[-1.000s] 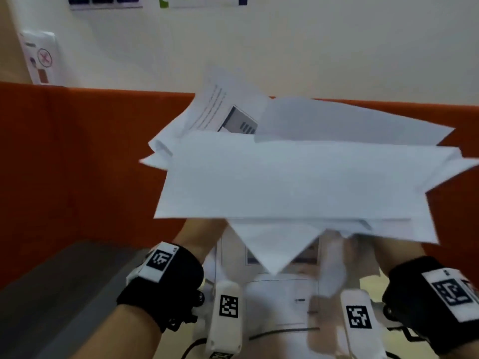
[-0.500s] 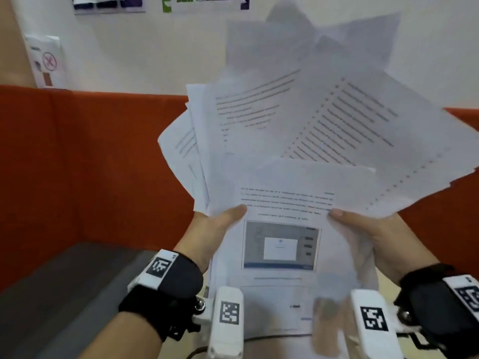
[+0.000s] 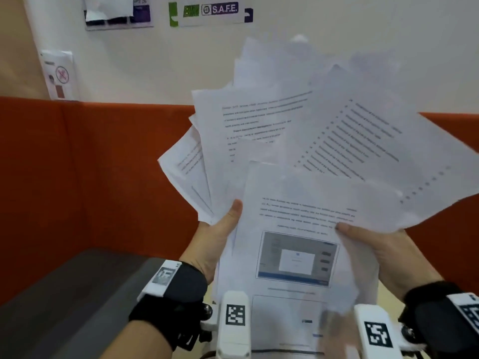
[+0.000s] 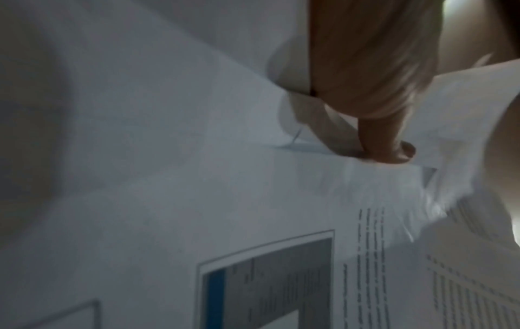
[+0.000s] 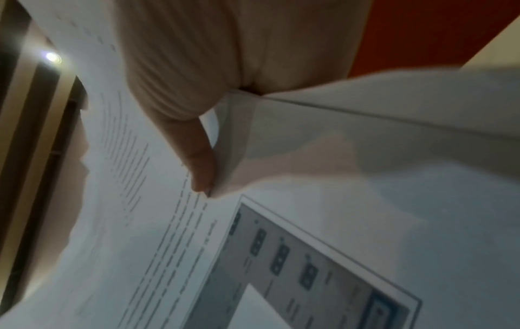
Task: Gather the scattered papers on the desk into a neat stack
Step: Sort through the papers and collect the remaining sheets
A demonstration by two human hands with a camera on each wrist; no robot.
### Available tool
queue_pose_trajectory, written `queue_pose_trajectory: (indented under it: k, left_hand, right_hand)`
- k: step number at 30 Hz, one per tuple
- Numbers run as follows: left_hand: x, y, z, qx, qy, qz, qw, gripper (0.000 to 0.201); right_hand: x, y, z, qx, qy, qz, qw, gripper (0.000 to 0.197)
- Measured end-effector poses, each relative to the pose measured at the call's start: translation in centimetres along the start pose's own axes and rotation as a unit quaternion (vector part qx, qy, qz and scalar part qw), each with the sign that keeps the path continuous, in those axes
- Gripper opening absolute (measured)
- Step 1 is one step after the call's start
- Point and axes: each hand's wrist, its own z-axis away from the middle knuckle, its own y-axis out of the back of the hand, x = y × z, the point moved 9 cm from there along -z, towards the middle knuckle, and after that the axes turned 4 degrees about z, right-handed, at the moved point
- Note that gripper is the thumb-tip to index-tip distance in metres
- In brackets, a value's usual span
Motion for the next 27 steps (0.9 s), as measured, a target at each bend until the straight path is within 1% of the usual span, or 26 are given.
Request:
queue_pose_trajectory:
  k: [1,2,3,4,5,6,7,9,10,12,14,15,16,17,18,19,21,22,23,24,27]
  left_hand:
    - [0.2,0.2,-0.1,0.009,0.001,0.001,1.000,0.095]
    - [0.4,0.6,-0.2,0.025,0.005,0.011,1.000,0.090]
    - [0.9,0.9,-0.3,0.036,-0.002,0.027,0.999,0.077]
    - [1.8,1.1,-0.5,0.040,-0.022,0.035,0.998,0.058]
    - [2.8,1.1,-0.6,0.042,-0.039,0.034,0.998,0.041]
    - [3.7,1.1,-0.6,0.044,-0.050,0.028,0.997,0.032]
    - [4.4,1.2,-0.5,0.049,-0.058,0.017,0.997,0.028]
    - [5.6,1.5,-0.5,0.058,-0.083,-0.010,0.995,0.026]
    - [6.1,1.7,-0.4,0.061,-0.095,-0.015,0.993,0.027]
    - [6.7,2.1,-0.3,0.070,-0.110,-0.005,0.991,0.033]
    - [6.6,1.9,-0.1,0.070,-0.104,0.030,0.992,0.029]
    - [6.4,1.6,0.0,0.066,-0.096,0.037,0.993,0.025]
    - [6.2,1.3,0.0,0.059,-0.093,0.028,0.993,0.023]
    - [6.2,1.1,0.1,0.051,-0.102,0.000,0.993,0.025]
    - [6.4,1.0,0.3,0.044,-0.117,-0.040,0.991,0.026]
    - [6.7,1.1,0.4,0.045,-0.132,-0.082,0.987,0.026]
    - [7.8,1.4,0.7,0.048,-0.157,-0.140,0.976,0.027]
    - [8.4,1.3,0.6,0.045,-0.166,-0.152,0.973,0.023]
    - [8.9,1.3,0.4,0.045,-0.169,-0.165,0.971,0.019]
    - [9.5,1.3,0.1,0.048,-0.170,-0.178,0.968,0.015]
    - [9.3,1.8,-1.4,0.077,-0.157,-0.220,0.960,0.007]
  right_hand:
    - [-0.2,0.3,0.0,0.011,0.013,-0.012,1.000,0.056]
    - [-0.3,0.8,-0.1,0.024,0.025,-0.022,0.999,0.069]
    - [-0.4,1.2,-0.1,0.033,0.034,-0.021,0.999,0.082]
    - [-0.4,1.6,-0.1,0.044,0.041,-0.020,0.998,0.090]
    - [-0.4,1.7,-0.1,0.049,0.044,-0.020,0.998,0.089]
    - [-0.5,1.6,0.0,0.049,0.044,-0.017,0.998,0.081]
    - [-0.6,1.4,0.1,0.043,0.044,-0.013,0.998,0.069]
    - [-0.7,1.2,0.3,0.045,0.037,-0.015,0.998,0.050]
    - [-0.4,1.4,0.3,0.052,0.027,-0.013,0.998,0.045]
    - [0.0,1.5,0.3,0.049,0.019,0.002,0.999,0.048]
    - [0.2,1.0,0.4,0.043,0.021,0.010,0.999,0.060]
    - [0.2,0.7,0.5,0.041,0.020,0.000,0.999,0.058]
    - [0.2,0.5,0.6,0.042,0.019,-0.004,0.999,0.048]
    - [0.1,0.4,0.7,0.044,0.022,-0.002,0.999,0.035]
    - [0.1,0.5,0.8,0.053,0.021,0.006,0.998,0.026]
    - [0.3,0.9,0.9,0.064,0.019,0.012,0.998,0.026]
    - [0.9,1.6,1.0,0.080,0.009,0.019,0.997,0.040]
    - [1.1,1.9,1.1,0.087,0.004,0.022,0.996,0.044]
    - [1.3,2.0,1.1,0.089,0.000,0.024,0.996,0.042]
    - [1.4,1.8,1.2,0.090,-0.008,0.027,0.996,0.037]
    - [1.7,1.2,1.3,0.091,-0.019,0.035,0.995,0.016]
